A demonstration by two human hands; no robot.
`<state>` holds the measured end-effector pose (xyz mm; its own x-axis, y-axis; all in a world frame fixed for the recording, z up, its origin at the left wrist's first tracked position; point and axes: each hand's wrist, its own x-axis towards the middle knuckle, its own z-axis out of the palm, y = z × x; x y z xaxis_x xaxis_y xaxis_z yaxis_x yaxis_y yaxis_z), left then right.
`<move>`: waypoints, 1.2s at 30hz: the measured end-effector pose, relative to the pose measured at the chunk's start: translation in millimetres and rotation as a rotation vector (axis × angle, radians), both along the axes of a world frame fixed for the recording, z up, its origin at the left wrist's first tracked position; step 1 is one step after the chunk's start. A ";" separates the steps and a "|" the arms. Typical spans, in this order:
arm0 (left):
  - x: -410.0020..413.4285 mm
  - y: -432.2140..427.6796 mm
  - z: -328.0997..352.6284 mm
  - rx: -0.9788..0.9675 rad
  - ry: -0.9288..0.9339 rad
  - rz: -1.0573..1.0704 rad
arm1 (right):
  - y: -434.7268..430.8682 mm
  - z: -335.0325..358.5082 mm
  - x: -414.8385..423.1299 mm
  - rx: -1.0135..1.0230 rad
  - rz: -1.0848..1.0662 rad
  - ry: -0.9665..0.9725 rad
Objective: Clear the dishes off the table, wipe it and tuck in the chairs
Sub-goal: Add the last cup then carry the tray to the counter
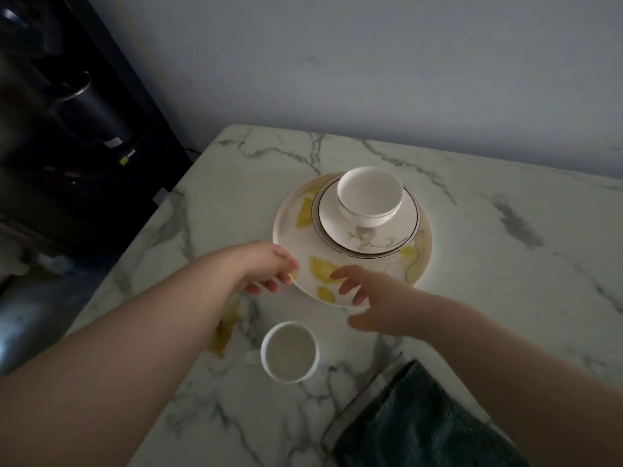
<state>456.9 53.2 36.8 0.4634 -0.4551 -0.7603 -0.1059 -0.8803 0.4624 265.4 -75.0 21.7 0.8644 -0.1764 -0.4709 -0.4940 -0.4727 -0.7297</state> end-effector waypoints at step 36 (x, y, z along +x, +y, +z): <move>5.8 -5.5 -29.1 -0.464 0.015 0.561 | -0.6 -23.1 54.0 -0.789 -0.221 -0.066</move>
<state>462.6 47.7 7.7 0.7124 -0.4294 -0.5551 0.3132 -0.5133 0.7990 319.4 -75.6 -1.4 0.7924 -0.6038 -0.0868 -0.6037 -0.7557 -0.2539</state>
